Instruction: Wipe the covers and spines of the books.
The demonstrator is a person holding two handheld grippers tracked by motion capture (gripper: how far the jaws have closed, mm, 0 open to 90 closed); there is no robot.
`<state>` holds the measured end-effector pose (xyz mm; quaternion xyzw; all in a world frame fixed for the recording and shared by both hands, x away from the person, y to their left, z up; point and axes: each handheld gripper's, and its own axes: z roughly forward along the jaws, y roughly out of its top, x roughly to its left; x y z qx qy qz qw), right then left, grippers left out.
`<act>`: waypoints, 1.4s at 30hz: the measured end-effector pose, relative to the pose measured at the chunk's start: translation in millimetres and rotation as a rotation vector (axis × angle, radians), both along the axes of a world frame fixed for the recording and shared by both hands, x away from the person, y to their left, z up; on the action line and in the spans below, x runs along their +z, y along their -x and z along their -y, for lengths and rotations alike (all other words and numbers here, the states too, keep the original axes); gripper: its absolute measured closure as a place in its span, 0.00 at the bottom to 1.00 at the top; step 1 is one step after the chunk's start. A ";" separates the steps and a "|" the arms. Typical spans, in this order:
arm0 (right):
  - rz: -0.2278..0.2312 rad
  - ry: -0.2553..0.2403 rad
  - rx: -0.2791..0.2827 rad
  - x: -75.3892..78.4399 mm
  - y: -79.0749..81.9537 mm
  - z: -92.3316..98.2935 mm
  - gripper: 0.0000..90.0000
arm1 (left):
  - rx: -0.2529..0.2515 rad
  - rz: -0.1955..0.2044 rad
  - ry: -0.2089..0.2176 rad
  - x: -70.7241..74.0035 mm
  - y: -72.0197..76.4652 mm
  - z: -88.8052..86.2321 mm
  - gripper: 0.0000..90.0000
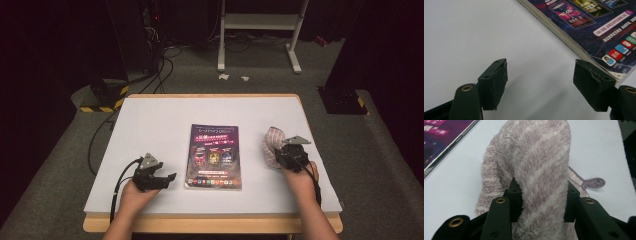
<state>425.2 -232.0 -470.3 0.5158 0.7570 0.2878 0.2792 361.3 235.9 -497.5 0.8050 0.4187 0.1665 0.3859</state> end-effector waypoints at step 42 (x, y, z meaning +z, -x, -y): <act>0.093 -0.141 0.196 19.4 58.6 -68.6 0.37 | -0.071 -0.039 0.066 6.3 7.6 38.9 0.33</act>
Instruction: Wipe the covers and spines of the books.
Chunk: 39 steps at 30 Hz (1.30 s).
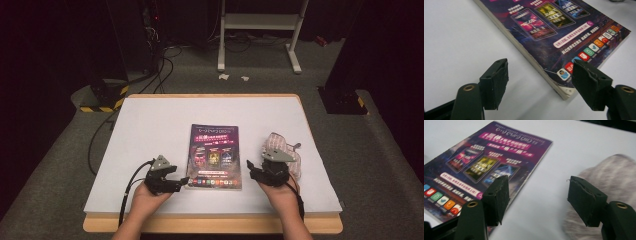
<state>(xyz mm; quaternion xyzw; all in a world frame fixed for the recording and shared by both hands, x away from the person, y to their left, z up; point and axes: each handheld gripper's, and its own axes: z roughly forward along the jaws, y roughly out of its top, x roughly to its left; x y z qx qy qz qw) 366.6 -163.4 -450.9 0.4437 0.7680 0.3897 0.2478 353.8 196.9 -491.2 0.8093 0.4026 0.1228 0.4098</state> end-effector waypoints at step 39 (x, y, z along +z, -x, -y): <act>-0.203 -0.133 0.020 -52.9 -11.6 -47.5 0.41 | 0.021 -0.014 -0.025 -11.7 0.7 29.1 0.43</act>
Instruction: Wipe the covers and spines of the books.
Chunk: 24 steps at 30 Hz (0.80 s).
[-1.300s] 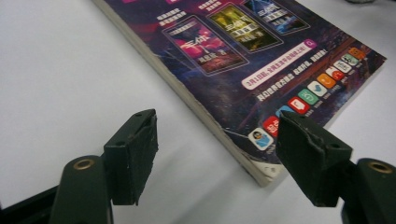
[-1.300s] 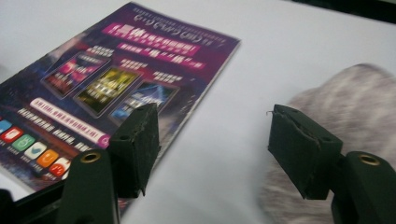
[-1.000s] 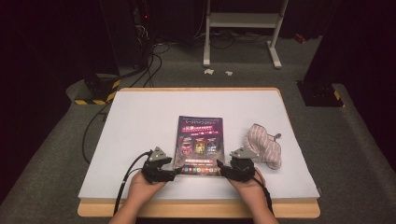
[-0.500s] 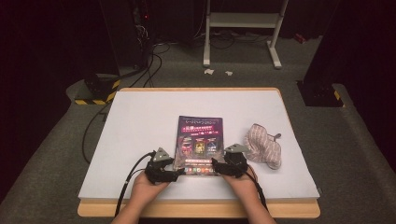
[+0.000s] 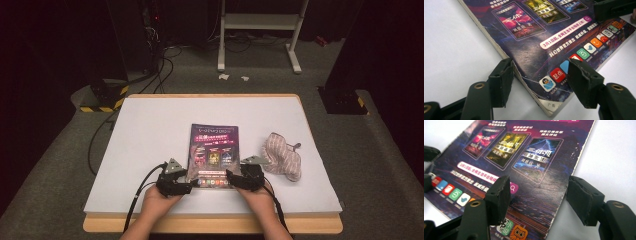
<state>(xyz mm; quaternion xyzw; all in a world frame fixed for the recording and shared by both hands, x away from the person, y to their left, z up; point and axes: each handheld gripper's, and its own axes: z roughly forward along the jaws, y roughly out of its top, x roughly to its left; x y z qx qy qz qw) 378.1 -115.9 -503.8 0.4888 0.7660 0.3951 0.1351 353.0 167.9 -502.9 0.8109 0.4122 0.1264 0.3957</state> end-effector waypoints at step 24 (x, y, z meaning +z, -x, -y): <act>0.137 -0.173 0.042 26.7 6.2 -1.2 0.44 | -0.001 0.003 0.004 -0.6 0.6 -5.2 0.45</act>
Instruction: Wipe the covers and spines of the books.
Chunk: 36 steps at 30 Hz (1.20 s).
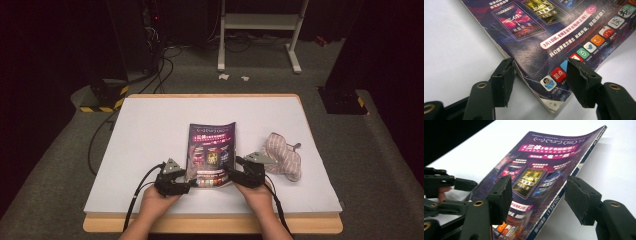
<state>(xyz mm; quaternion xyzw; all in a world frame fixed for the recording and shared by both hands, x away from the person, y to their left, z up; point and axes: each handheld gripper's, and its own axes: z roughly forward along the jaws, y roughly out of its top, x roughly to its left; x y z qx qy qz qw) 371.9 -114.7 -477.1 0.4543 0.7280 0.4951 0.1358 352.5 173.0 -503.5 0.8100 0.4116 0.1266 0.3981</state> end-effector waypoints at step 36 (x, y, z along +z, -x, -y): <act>0.035 0.056 -0.003 -3.9 12.5 -8.8 0.47 | 0.001 0.000 0.000 0.2 -0.1 -1.1 0.45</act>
